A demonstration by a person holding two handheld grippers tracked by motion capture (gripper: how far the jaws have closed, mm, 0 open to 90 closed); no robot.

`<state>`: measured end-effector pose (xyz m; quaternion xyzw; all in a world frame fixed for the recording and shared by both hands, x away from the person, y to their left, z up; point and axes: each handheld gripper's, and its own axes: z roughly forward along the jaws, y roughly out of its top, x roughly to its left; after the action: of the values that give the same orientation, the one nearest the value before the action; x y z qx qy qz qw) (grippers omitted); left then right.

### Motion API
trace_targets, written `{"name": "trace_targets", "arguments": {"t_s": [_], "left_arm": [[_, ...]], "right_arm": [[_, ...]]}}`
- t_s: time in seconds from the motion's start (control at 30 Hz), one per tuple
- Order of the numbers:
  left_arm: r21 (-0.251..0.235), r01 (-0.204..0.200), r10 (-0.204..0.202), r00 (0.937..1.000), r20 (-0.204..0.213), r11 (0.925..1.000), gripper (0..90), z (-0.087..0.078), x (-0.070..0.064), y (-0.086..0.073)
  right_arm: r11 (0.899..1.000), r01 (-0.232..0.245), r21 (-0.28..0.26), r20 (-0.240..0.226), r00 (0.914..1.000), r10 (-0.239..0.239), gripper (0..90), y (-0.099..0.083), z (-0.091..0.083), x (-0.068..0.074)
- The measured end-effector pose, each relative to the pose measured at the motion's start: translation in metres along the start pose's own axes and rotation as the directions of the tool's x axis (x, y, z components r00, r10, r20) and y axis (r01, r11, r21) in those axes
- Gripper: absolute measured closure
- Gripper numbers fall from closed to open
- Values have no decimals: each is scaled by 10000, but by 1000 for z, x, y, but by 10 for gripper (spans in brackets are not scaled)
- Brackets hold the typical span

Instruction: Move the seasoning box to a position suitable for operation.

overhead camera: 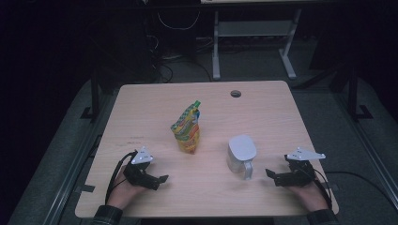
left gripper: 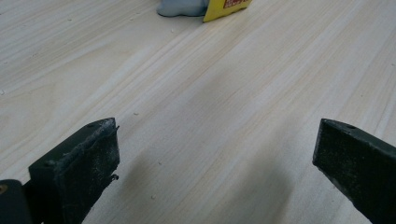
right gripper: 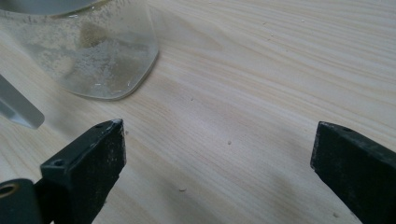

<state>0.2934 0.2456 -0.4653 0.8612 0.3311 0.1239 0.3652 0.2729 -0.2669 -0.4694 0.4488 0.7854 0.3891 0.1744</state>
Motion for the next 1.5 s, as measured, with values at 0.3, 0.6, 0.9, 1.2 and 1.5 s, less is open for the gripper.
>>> {"name": "trace_targets", "arguments": {"t_s": [0.3,0.6,0.9,1.2,1.5], "left_arm": [[-85,100,-100,9999,11,9999,1,0,1,3],[-113,120,-119,9999,28,9999,1,-2,0,1],[-19,82,-81,10000,47,10000,1,-11,-4,-7],[-48,148,-148,9998,94,9999,1,-18,-10,-12],[-289,132,-131,9999,38,9995,1,-21,-9,-9]], "right_arm": [[10000,-82,-20,-180,9998,82,38,-1,-4,1],[9991,-290,-313,-405,9988,277,62,-1,-19,12],[9981,-185,-595,-931,9956,129,75,3,-24,25],[9963,145,-853,-1351,9905,-259,95,12,-25,41],[9957,152,-916,-1728,9845,-310,139,18,-22,50]]}}
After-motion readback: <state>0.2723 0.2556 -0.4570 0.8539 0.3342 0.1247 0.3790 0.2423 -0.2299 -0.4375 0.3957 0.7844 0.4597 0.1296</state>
